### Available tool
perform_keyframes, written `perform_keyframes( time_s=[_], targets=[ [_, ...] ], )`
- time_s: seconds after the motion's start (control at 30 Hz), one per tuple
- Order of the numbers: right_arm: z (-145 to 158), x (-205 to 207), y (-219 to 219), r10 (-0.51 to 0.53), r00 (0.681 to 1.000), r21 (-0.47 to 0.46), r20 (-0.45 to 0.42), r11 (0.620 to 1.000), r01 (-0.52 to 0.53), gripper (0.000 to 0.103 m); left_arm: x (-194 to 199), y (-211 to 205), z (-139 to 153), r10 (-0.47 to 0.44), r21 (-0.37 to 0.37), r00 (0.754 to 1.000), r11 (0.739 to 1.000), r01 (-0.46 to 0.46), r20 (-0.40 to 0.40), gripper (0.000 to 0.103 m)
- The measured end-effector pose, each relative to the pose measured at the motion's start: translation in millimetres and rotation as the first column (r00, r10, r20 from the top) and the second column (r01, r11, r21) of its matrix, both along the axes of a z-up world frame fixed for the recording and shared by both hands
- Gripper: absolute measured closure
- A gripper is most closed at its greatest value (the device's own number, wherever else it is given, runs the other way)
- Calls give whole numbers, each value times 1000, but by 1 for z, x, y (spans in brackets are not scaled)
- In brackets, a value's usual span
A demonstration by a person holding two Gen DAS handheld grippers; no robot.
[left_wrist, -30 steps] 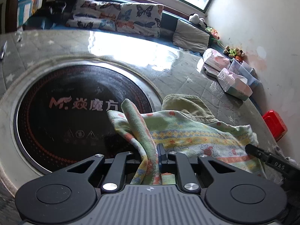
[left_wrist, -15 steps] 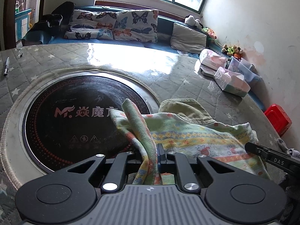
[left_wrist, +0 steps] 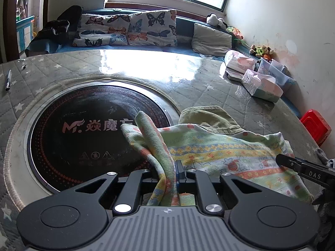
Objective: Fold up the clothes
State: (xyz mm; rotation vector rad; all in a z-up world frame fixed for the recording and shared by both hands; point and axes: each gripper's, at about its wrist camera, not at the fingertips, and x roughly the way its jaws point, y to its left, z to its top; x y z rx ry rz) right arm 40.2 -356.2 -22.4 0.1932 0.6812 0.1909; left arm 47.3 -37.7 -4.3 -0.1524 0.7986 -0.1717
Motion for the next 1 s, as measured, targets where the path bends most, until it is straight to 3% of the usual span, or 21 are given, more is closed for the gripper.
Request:
perform_keyframes(
  time_s=[0.57,1.0],
  targets=[
    [52,-16,16,23,992,-19,127,1000,-21,93,-15,5,20,-24,-21,997,999,26,72,92],
    [95,-24,24,25,974,-62,225,998,-11,94,-17,-1,52,-52,-21,985,998,56,163,92]
  ],
)
